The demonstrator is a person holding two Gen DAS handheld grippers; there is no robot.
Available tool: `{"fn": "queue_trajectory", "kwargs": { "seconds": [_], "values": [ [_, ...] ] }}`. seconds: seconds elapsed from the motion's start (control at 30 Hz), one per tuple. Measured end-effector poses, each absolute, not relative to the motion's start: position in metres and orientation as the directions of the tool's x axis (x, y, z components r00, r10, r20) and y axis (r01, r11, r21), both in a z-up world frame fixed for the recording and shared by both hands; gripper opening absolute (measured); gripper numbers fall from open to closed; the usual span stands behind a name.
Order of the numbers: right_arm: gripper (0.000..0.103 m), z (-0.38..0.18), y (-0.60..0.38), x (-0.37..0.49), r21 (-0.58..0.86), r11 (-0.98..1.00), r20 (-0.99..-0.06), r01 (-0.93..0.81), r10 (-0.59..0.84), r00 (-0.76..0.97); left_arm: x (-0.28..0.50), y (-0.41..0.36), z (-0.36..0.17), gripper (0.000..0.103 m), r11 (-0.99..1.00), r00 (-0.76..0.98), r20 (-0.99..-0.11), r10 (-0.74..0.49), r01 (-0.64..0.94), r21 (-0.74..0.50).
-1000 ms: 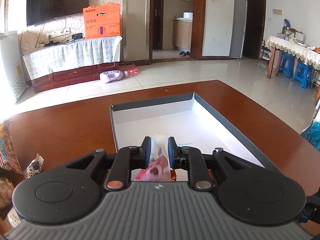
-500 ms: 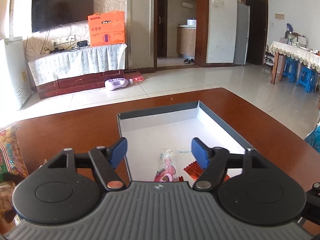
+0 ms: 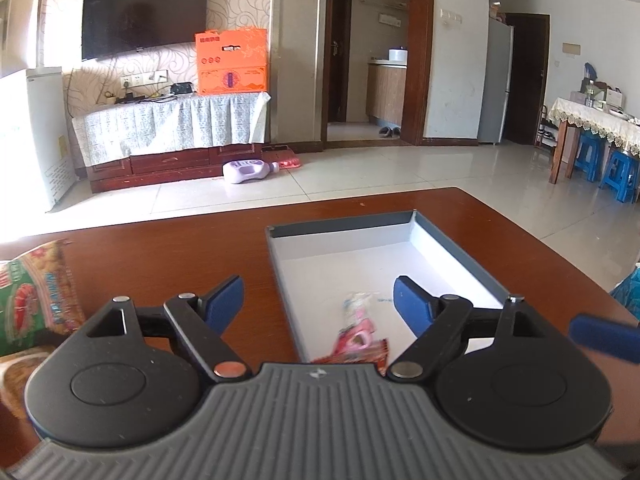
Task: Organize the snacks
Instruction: 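Open left tool releasing pink packet in box while right tool releases orange stick, then move both open tools back toward the remaining snack pile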
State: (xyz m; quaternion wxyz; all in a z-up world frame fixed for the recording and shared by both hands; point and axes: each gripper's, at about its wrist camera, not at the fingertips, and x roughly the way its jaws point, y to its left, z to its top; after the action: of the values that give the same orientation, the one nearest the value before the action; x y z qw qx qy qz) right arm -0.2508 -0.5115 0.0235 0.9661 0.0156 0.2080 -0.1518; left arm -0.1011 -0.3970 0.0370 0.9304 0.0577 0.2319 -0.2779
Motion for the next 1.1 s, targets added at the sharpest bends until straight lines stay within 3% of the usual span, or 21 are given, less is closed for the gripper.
{"fn": "queue_trajectory", "kwargs": {
  "seconds": [0.2, 0.63, 1.1],
  "values": [
    [0.075, 0.028, -0.493, -0.250, -0.036, 0.971, -0.375, 0.235, -0.231, 0.898, -0.099, -0.345, 0.039, 0.086, 0.877, 0.756, -0.477, -0.449, 0.475, -0.074],
    [0.075, 0.034, -0.422, -0.225, -0.044, 0.997, -0.370, 0.060, -0.072, 0.926, -0.076, -0.220, 0.030, 0.086, 0.938, 0.823, -0.495, -0.278, 0.343, 0.044],
    [0.076, 0.008, -0.375, -0.176, -0.093, 0.996, -0.523, 0.008, -0.055, 0.850, -0.045, -0.193, -0.001, 0.089, 0.895, 0.756, -0.567, -0.326, 0.440, 0.071]
  ]
}}
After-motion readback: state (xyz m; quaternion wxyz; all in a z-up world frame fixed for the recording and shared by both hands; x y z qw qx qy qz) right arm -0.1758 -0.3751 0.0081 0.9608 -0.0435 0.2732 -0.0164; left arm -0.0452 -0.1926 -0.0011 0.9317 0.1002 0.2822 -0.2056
